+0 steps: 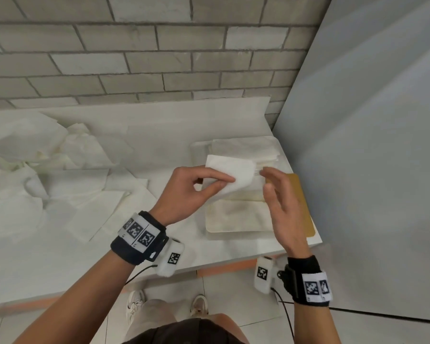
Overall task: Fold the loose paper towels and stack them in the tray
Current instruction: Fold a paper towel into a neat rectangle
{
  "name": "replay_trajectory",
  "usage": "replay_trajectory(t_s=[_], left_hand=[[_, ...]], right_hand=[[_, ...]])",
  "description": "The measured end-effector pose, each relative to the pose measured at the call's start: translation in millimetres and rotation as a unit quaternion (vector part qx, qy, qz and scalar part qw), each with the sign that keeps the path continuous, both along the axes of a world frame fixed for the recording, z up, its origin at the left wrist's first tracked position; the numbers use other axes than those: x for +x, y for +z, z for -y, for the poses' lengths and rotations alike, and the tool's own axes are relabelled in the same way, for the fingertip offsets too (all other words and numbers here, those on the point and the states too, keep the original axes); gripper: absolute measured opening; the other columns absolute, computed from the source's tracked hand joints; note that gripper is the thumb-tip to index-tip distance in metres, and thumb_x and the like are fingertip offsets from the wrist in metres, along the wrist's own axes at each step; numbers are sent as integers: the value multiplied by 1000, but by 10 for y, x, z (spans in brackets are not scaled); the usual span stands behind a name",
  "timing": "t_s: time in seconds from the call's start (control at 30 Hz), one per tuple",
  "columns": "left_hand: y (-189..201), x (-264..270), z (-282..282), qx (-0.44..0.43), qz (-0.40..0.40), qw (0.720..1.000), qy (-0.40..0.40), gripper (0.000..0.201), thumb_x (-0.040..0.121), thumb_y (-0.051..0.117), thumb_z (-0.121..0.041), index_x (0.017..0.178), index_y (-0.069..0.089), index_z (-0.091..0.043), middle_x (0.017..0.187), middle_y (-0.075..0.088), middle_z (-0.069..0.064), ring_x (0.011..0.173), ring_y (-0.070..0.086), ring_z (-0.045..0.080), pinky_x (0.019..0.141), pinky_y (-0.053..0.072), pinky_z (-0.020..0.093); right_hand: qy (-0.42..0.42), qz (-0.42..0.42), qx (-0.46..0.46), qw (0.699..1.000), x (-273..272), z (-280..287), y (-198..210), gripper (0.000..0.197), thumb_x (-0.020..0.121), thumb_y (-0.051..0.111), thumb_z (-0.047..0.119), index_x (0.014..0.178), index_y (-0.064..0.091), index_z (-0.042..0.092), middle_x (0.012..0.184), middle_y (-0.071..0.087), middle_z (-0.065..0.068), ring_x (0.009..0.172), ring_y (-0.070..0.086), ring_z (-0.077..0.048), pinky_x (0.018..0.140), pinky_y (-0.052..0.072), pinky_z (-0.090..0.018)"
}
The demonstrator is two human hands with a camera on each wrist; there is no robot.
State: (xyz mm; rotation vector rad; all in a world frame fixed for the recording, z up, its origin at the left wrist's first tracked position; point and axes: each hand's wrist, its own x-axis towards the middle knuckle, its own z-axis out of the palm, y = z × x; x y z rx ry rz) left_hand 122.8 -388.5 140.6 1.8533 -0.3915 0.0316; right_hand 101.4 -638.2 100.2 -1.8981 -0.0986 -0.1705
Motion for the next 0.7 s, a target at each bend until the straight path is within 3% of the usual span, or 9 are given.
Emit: replay_trajectory(t_s=[0.07,0.13,0.23,0.3,0.37,0.43,0.5,0.6,0.7], left_hand=[[90,18,136,-44,0,999,-4,15,97,77,-13,110,83,-17,110,81,-11,110,75,14,97,58,50],[145,43,247,-98,9,995,20,16,96,78,-10,111,82,-13,112,81,-6,109,75,18,96,60,47],[93,97,262,-139,28,986,84,24,94,79,-7,117,79,-13,120,77,-4,112,72,18,94,59,35],[-95,120,180,-91,34,988,118,31,93,81,-10,122,76,-20,124,74,-9,111,71,17,94,58,33],[-381,123,115,0,22,992,126,35,92,83,-18,123,73,-30,118,74,-11,93,71,16,86,60,36],[-679,106,119,111,13,986,124,35,91,82,-23,122,71,-34,105,75,-10,79,66,15,81,58,36],[-943,96,175,223,17,968,113,32,92,79,-28,123,71,-32,91,69,-7,83,63,19,86,55,40],[-1213,90,287,363,29,929,63,31,94,72,-27,125,70,-29,108,74,-3,107,59,25,90,46,40],[-1297,101,244,348,42,934,63,36,90,76,-23,125,70,-27,113,60,-1,107,53,23,88,48,39]], right_hand=[[92,-46,107,989,-30,-139,181,64,103,72,29,158,39,27,150,62,10,142,58,-16,114,50,-34],[85,-89,76,989,13,-187,195,78,90,89,24,154,44,27,138,71,10,130,68,-15,106,57,-38],[-21,-113,105,988,39,-62,81,60,87,91,20,139,61,27,125,77,7,115,76,-17,97,63,-39],[-82,-136,175,972,11,69,-27,53,89,89,19,136,63,25,120,80,0,109,78,-21,96,62,-45],[-130,-149,174,965,-13,146,-110,47,92,86,17,132,60,21,108,83,-5,97,80,-16,93,63,-47],[-180,-152,32,971,-13,178,-216,43,92,87,21,125,59,21,103,81,0,79,75,0,82,62,-40],[-200,-138,-135,961,11,169,-369,43,92,86,23,124,56,23,97,77,3,74,69,1,74,56,-34],[-199,-97,-340,914,49,129,-665,49,89,86,22,120,49,25,88,77,1,81,70,-25,73,54,-39],[-208,-105,-426,874,79,43,-812,53,83,90,22,114,47,24,87,77,-2,86,70,-35,78,49,-42]])
